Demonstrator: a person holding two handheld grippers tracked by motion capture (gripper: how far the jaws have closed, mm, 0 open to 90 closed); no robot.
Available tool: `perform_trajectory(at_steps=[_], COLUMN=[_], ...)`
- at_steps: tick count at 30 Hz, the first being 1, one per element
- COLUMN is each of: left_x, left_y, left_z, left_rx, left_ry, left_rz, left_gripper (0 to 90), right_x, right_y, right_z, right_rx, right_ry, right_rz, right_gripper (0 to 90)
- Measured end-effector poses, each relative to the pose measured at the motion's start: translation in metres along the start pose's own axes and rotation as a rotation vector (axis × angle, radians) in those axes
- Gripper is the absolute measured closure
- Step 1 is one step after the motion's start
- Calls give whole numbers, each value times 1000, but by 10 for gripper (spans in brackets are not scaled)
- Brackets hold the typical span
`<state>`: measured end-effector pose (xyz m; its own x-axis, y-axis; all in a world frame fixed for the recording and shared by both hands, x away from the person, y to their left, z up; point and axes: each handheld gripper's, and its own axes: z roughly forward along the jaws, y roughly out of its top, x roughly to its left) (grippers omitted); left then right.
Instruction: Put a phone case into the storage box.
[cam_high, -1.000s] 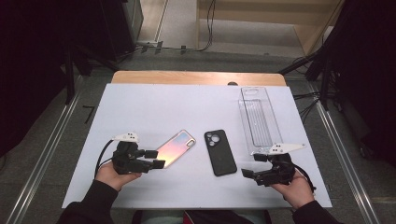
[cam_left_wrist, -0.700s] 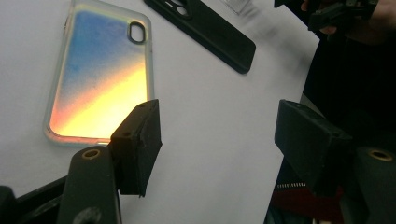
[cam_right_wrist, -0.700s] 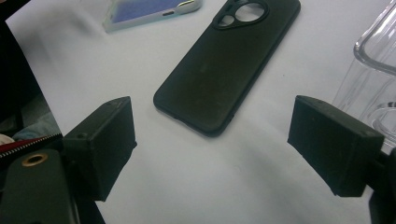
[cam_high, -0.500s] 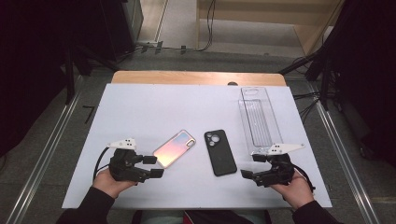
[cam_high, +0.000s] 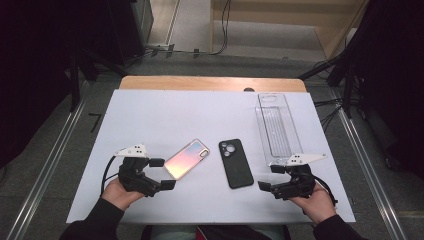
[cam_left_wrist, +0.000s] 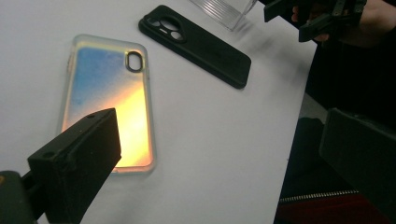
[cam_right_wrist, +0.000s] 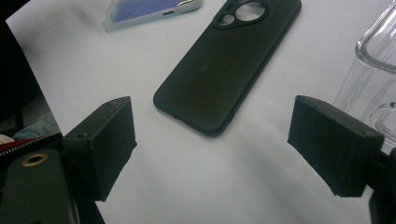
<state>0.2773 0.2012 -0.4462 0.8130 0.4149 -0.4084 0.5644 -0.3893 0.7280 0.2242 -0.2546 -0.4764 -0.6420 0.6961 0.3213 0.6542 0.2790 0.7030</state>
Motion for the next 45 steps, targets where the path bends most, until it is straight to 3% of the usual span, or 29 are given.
perform_trajectory(at_steps=[2, 6, 8, 11, 19, 32, 39, 45], left_x=[2, 6, 8, 11, 20, 37, 42, 41], left_y=[1, 6, 9, 13, 26, 49, 54, 52], left_z=[4, 11, 14, 17, 23, 44, 54, 57], left_rx=[20, 48, 56, 79, 60, 86, 70, 88], left_ry=[-4, 36, 54, 49, 81, 189, 194, 218], left_rz=[-10, 2, -20, -10, 0, 48, 49, 73], left_gripper=[0, 0, 0, 6, 6, 6, 6, 6], right_x=[0, 0, 0, 0, 0, 0, 0, 0], right_y=[0, 0, 0, 0, 0, 0, 0, 0], right_z=[0, 0, 0, 0, 0, 0, -1, -1], right_rx=[0, -1, -1, -3, -2, -2, -4, -4], right_ry=[0, 0, 0, 0, 0, 1, 3, 1], right_rz=[-1, -1, 1, 4, 6, 4, 0, -1], right_gripper=[130, 130, 130, 130, 130, 130, 130, 130])
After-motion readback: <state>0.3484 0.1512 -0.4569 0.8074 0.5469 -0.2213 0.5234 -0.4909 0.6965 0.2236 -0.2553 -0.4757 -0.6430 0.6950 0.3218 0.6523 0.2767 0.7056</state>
